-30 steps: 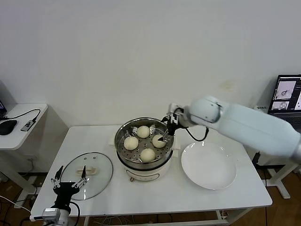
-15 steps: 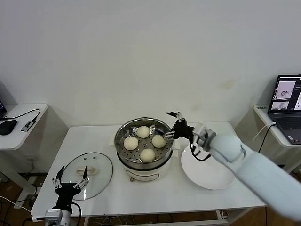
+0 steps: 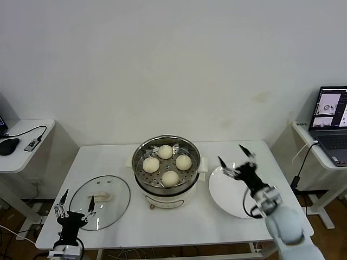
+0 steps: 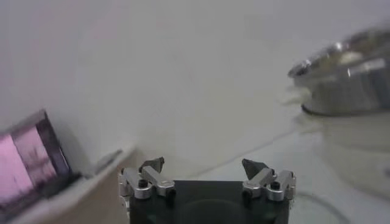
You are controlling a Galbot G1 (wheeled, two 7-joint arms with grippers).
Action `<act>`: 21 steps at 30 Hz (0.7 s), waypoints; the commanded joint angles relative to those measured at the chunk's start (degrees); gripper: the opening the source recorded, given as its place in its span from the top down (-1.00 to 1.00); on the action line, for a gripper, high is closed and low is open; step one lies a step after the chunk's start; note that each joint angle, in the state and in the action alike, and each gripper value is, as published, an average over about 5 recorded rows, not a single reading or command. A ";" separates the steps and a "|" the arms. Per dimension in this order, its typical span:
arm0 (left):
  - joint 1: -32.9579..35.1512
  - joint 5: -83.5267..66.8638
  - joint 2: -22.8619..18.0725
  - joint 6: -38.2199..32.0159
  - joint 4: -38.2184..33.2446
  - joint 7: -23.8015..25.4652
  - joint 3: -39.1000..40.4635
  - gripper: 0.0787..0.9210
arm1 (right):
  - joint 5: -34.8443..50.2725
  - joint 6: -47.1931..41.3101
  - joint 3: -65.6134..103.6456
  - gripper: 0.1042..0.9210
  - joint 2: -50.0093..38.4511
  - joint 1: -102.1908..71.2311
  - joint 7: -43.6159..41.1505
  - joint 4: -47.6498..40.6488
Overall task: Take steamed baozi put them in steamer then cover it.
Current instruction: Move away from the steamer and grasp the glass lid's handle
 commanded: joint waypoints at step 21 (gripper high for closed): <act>-14.78 42.51 12.40 -1.12 22.06 4.48 6.44 -0.77 | -8.05 -0.82 24.28 -0.76 16.73 -16.55 4.85 2.85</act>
